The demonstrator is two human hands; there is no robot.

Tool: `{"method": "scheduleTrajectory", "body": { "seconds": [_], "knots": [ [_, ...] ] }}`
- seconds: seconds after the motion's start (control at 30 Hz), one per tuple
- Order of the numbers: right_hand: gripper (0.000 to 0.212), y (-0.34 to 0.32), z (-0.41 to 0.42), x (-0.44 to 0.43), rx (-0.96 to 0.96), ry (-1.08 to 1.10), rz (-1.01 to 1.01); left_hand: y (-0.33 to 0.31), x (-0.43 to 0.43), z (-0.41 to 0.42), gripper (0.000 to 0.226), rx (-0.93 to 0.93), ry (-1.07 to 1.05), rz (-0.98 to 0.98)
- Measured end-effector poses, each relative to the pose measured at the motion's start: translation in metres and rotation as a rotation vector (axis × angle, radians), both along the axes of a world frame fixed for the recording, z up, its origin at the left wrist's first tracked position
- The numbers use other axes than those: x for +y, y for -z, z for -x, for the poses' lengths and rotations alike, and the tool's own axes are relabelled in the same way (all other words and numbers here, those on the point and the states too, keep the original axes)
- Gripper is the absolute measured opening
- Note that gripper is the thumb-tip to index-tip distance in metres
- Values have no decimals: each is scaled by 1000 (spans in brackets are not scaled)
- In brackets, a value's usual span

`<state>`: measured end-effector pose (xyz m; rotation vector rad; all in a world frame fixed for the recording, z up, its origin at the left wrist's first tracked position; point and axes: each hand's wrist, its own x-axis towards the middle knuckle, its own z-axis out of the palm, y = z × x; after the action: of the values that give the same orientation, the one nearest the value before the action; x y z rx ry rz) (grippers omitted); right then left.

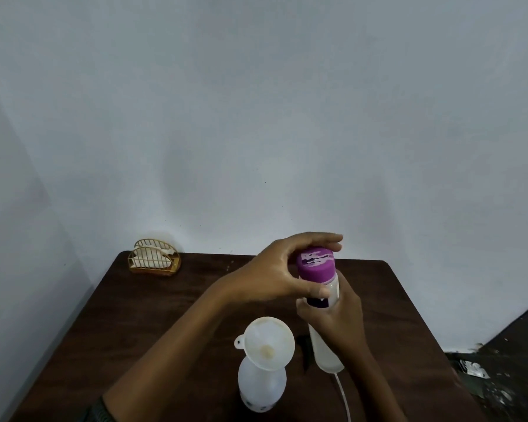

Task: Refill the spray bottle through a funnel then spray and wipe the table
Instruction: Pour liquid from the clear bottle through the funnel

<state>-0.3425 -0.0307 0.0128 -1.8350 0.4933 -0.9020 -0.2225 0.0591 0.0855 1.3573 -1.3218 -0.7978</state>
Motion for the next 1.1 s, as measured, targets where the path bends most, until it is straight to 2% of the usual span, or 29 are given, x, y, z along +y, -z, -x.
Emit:
{"method": "scheduleTrajectory", "body": {
  "seconds": [0.13,0.27,0.37,0.47,0.57,0.67,0.9,1.1],
  "knots": [
    [39,0,3,-6,23,32,2,2,4,-20,61,-50,-113,-6],
    [40,2,1,-6,42,33,2,5,1,-20,59,-198,-264,2],
    [41,1,-1,-1,68,-6,23,7,-3,-7,67,-201,-217,36],
    [48,2,-4,2,82,-30,42,7,-6,3,59,-122,-165,67],
    [46,3,-3,-1,68,-26,18,6,-3,1,55,-44,-90,41],
    [39,6,1,-6,76,-17,5,3,4,-11,62,-97,-87,-4],
    [43,9,5,-6,87,-1,4,3,6,-21,57,-282,-214,4],
    [43,8,2,0,144,-66,47,4,-1,-1,52,-227,-105,49]
  ]
}}
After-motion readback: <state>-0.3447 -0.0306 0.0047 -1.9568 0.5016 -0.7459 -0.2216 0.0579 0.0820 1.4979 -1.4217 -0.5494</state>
